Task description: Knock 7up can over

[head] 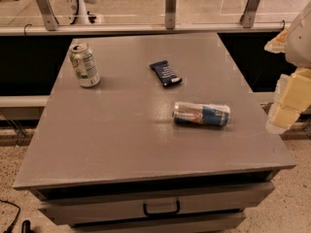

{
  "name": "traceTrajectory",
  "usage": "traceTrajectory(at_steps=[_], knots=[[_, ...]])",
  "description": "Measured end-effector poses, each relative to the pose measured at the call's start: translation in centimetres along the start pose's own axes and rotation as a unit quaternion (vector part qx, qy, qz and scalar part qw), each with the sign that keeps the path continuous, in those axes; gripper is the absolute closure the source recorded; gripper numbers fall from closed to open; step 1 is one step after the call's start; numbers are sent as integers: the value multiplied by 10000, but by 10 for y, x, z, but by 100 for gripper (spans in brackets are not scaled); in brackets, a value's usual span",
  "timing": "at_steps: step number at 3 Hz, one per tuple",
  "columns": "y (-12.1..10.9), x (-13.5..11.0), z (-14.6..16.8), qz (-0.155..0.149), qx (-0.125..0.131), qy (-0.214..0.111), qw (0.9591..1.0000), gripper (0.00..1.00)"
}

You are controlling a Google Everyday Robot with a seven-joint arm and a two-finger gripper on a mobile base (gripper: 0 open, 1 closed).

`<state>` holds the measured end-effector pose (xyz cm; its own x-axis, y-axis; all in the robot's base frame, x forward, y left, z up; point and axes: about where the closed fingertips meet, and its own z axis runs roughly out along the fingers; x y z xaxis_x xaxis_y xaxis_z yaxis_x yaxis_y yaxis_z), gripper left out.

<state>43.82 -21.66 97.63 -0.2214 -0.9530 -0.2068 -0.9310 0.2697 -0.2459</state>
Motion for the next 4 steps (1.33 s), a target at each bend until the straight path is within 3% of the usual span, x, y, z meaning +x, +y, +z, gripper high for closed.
traceTrajectory(at_steps=[1,2,3,4], knots=[[-2,-2,0,9,8,-67,10000,0],[-11,-13,-2,49,32,-363,9993,0],[-33,-46,4,81,150,-917,9956,0],[-62,-90,16,162,302,-1519,9878,0]])
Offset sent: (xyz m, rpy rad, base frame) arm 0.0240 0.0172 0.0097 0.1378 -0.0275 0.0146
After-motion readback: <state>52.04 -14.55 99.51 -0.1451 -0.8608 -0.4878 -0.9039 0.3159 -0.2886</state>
